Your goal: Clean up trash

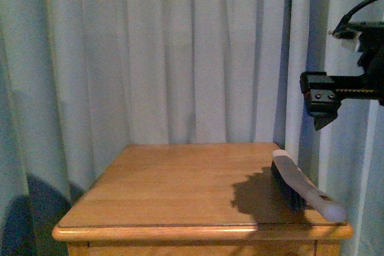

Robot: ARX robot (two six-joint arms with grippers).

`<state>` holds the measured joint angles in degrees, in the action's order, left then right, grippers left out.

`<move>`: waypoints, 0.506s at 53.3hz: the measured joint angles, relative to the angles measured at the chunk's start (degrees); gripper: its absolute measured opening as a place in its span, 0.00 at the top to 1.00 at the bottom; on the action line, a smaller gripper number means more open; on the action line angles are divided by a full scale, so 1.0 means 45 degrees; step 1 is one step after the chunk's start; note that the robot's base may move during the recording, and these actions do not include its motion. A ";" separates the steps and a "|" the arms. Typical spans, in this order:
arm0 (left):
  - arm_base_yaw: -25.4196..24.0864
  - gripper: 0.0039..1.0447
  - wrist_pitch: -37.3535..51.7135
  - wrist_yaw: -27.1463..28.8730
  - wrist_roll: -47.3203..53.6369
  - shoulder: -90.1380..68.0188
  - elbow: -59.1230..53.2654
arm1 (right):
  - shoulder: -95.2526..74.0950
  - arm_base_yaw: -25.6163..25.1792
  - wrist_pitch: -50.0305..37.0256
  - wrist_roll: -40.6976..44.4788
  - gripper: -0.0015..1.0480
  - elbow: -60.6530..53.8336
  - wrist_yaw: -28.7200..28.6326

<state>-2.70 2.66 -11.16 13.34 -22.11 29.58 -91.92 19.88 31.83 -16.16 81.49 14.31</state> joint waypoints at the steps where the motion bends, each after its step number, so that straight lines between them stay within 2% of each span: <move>1: 0.0000 0.73 0.0000 0.0005 -0.0005 0.0000 0.0000 | -0.0121 0.0000 0.0083 -0.0034 0.07 0.0087 -0.0010; 12: 0.0000 0.73 0.0000 0.0005 -0.0015 0.0000 0.0000 | -0.1846 0.0287 0.1554 -0.1302 0.07 0.1394 -0.0369; 27: 0.0000 0.73 0.0000 0.0000 -0.0019 0.0000 0.0000 | -0.2987 0.0573 0.1666 -0.2560 0.07 0.1326 -0.0471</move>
<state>-2.70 2.66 -11.16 13.26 -22.11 29.58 -105.36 22.46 39.33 -27.68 87.46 12.19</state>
